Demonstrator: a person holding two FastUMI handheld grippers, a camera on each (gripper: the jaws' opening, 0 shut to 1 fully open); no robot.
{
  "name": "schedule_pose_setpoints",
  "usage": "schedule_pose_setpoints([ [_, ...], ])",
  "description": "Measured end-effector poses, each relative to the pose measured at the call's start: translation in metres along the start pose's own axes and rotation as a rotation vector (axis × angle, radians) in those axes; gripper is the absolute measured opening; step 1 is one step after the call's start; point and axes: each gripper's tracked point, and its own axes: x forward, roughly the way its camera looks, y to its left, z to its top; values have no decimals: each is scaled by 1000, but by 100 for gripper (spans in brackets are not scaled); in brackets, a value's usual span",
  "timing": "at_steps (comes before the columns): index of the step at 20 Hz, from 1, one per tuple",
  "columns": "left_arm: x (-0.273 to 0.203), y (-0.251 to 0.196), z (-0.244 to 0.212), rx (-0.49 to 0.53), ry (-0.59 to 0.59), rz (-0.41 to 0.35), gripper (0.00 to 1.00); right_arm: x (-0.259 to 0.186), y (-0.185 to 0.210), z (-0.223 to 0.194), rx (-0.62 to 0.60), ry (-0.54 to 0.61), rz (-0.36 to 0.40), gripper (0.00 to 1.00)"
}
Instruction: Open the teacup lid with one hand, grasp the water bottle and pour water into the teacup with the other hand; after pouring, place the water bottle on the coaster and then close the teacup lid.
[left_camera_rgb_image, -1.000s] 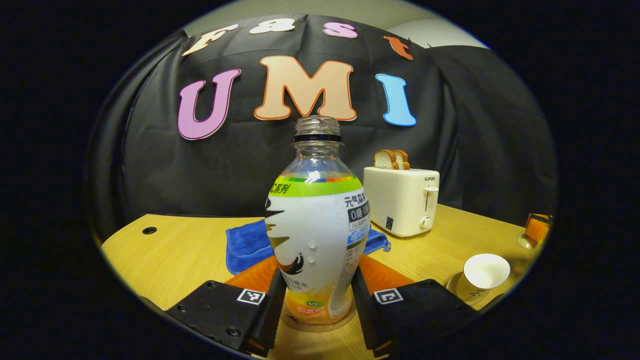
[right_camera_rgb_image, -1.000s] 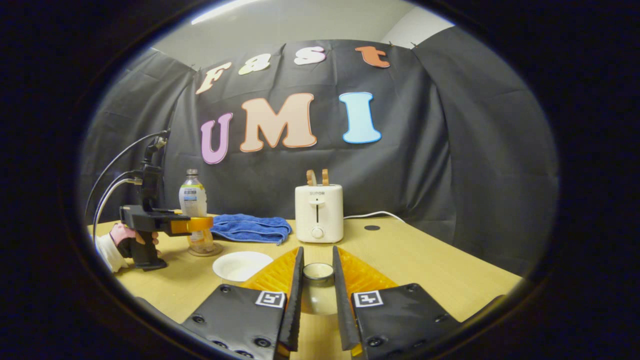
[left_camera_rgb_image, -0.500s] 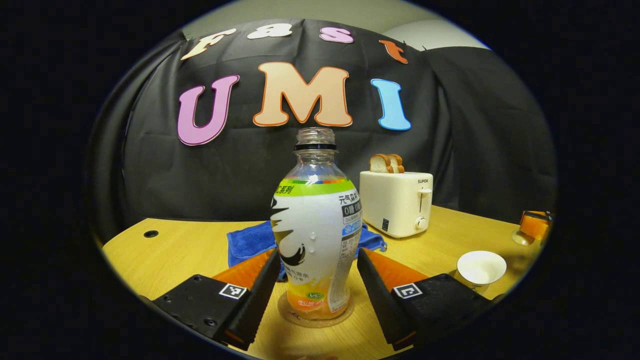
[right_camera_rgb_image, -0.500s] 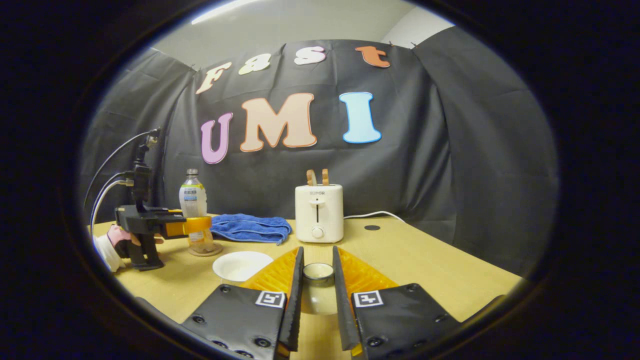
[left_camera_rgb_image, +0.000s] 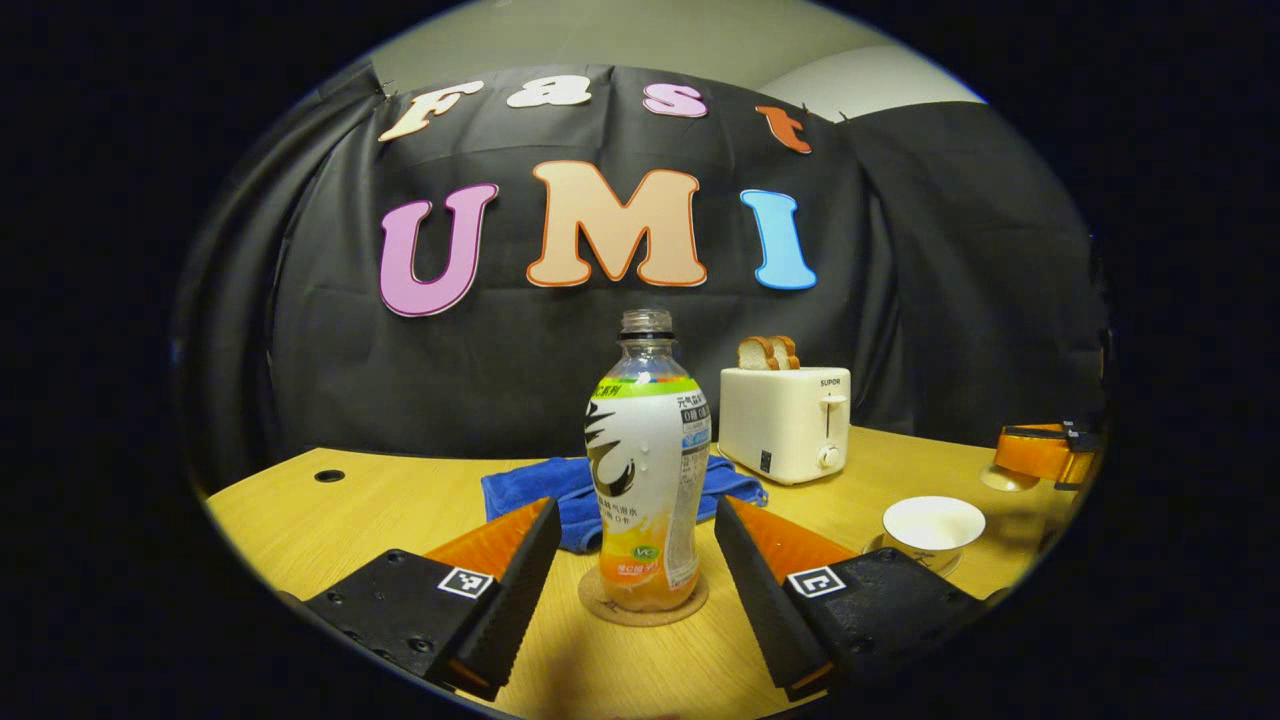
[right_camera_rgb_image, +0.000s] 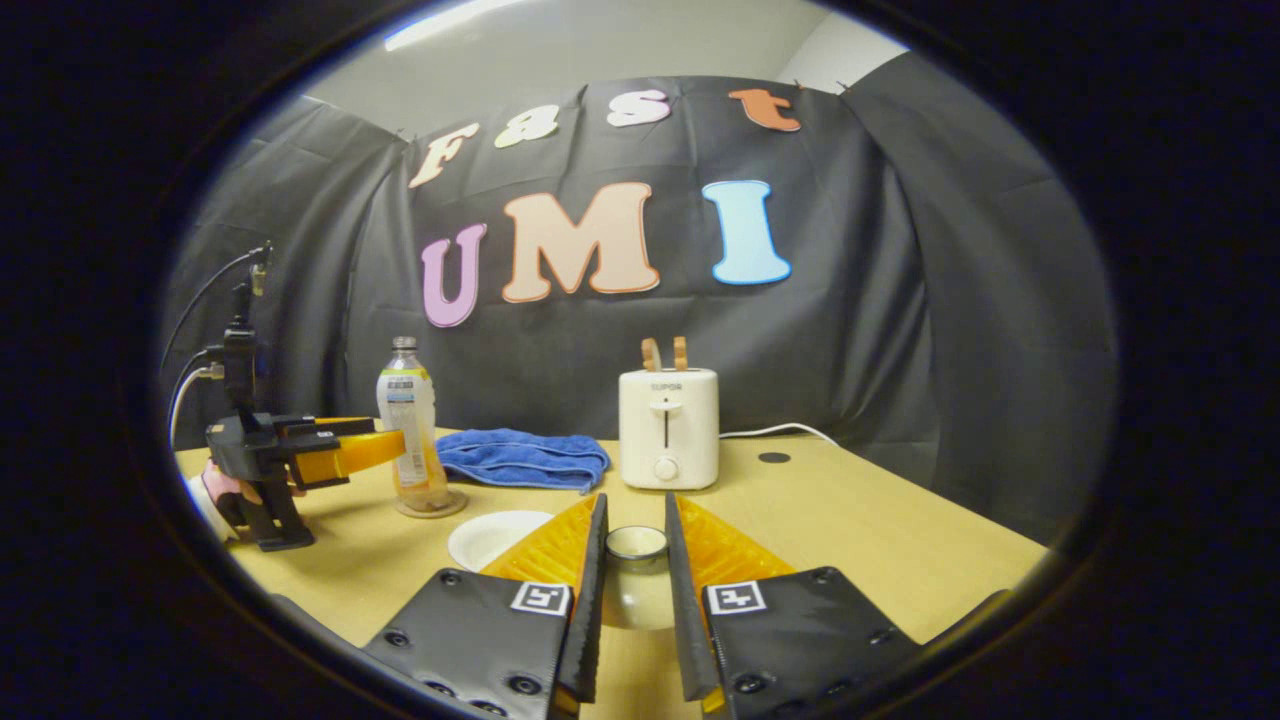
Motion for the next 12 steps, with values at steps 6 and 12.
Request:
schedule_pose_setpoints([
  [6,-37,8,3,1,2,41,90,23,56,-1,2,9,170,36],
  [12,-71,15,4,3,0,79,90,37,76,-8,-2,46,229,36],
])
